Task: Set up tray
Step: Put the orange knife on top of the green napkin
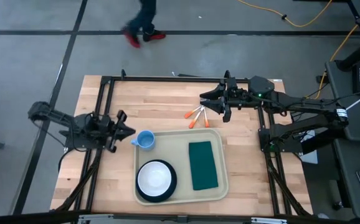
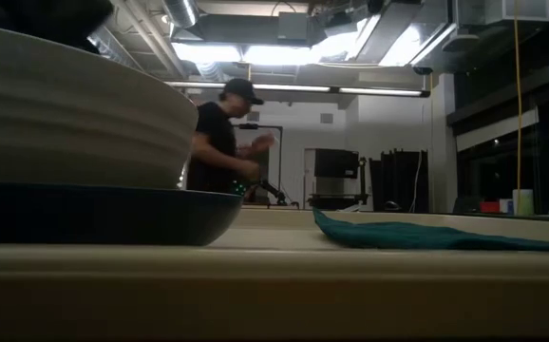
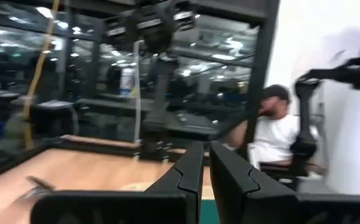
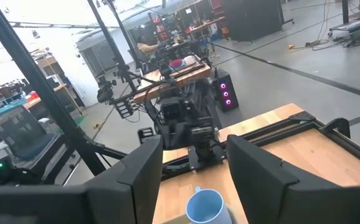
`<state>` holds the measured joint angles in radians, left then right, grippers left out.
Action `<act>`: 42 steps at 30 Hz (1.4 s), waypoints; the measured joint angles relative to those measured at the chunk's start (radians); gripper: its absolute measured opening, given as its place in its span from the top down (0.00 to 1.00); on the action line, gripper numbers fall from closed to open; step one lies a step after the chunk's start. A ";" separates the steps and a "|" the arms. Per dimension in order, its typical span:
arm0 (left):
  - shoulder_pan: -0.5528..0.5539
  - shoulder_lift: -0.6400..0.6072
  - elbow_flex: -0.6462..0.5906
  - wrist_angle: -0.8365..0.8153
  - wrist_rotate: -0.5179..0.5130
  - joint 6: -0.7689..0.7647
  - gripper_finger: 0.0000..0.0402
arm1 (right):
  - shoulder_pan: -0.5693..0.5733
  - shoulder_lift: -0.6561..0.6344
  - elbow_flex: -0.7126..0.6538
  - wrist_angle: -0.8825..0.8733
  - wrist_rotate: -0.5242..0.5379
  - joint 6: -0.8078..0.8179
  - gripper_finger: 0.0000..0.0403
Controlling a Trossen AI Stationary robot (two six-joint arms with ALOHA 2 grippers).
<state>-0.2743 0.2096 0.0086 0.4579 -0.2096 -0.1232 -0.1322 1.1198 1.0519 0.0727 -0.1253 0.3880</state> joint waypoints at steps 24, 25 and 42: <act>0.571 0.080 0.338 -0.278 0.307 -0.017 0.88 | 0.000 0.000 0.000 -0.060 0.004 -0.088 0.54; 0.579 0.105 0.394 -0.345 0.306 0.011 0.87 | 0.000 0.000 0.000 -0.059 0.004 -0.098 0.54; 0.619 0.478 0.867 -0.800 0.358 0.187 0.77 | -0.002 0.000 0.000 -0.057 0.151 -0.188 0.54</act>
<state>0.3450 0.6878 0.8753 -0.3417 0.1486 0.0635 -0.1345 1.1194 1.0519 0.0154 0.0259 0.2001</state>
